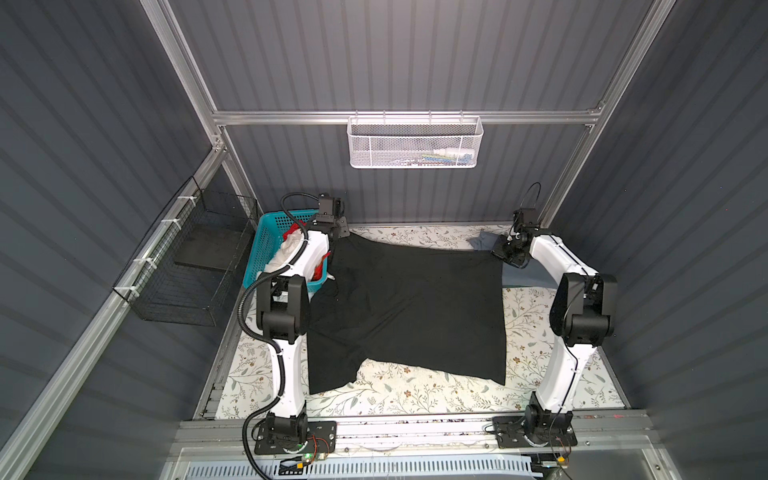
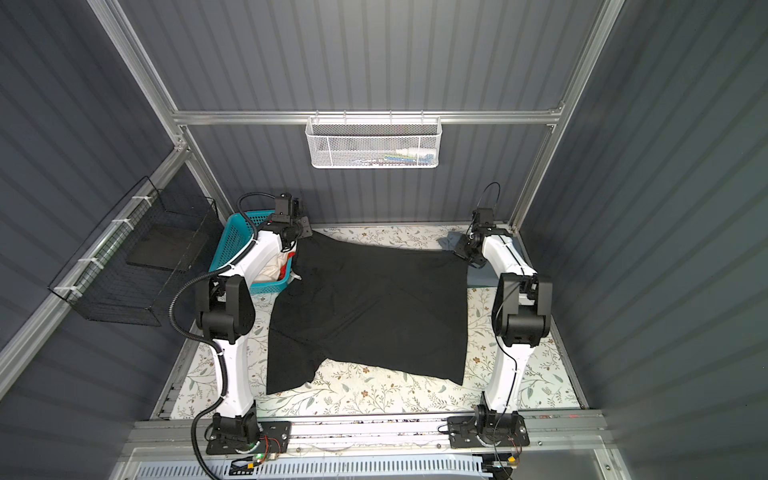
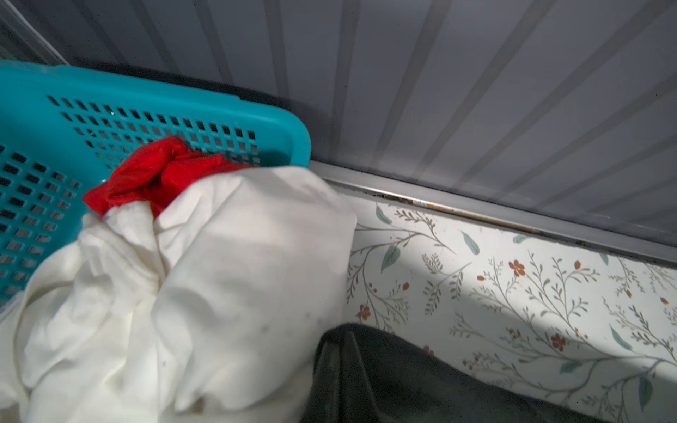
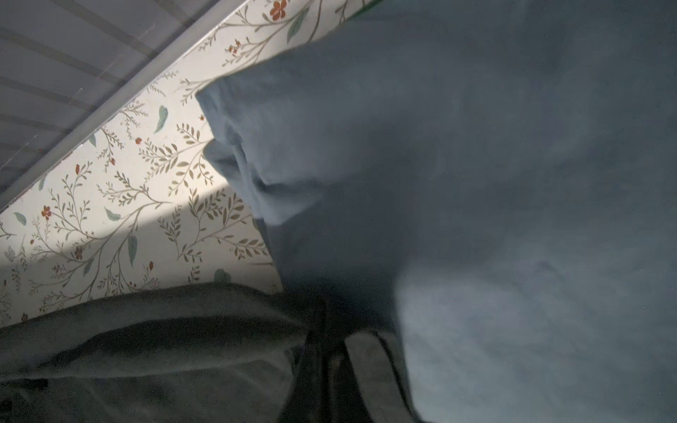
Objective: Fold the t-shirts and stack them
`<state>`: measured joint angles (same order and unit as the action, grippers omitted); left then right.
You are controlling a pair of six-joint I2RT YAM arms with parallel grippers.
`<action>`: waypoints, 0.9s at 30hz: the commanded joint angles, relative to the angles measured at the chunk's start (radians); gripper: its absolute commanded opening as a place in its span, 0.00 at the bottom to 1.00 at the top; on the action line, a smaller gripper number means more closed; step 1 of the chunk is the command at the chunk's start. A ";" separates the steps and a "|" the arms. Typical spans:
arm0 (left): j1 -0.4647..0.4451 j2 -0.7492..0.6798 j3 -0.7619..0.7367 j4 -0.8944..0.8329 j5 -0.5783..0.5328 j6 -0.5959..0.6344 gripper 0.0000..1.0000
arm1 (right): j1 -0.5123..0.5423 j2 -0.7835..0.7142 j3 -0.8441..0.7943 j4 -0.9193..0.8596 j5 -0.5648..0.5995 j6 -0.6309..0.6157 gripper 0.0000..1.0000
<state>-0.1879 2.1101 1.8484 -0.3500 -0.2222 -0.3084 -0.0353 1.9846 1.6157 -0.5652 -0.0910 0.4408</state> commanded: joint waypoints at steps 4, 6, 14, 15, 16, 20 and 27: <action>0.011 -0.168 -0.144 0.057 0.046 -0.055 0.00 | -0.008 -0.102 -0.125 0.038 -0.007 -0.011 0.00; 0.011 -0.209 -0.196 0.066 0.048 -0.066 0.00 | -0.008 -0.123 -0.162 0.050 -0.011 -0.010 0.00; 0.010 -0.299 -0.315 0.030 0.060 -0.081 0.00 | -0.014 -0.166 -0.254 0.075 -0.025 -0.012 0.00; 0.012 -0.305 -0.328 0.024 0.061 -0.080 0.00 | -0.015 -0.170 -0.263 0.078 -0.031 -0.011 0.00; 0.013 -0.312 -0.343 0.022 0.062 -0.081 0.00 | -0.017 -0.176 -0.272 0.083 -0.036 -0.011 0.00; 0.016 -0.349 -0.396 0.014 0.068 -0.089 0.00 | -0.023 -0.199 -0.304 0.085 -0.042 -0.014 0.00; 0.015 -0.423 -0.426 -0.004 0.072 -0.098 0.00 | -0.044 -0.256 -0.351 0.084 -0.038 -0.017 0.00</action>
<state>-0.1810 1.7462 1.4227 -0.3397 -0.1574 -0.3901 -0.0616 1.7576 1.2812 -0.4824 -0.1318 0.4366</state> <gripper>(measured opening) 0.050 0.046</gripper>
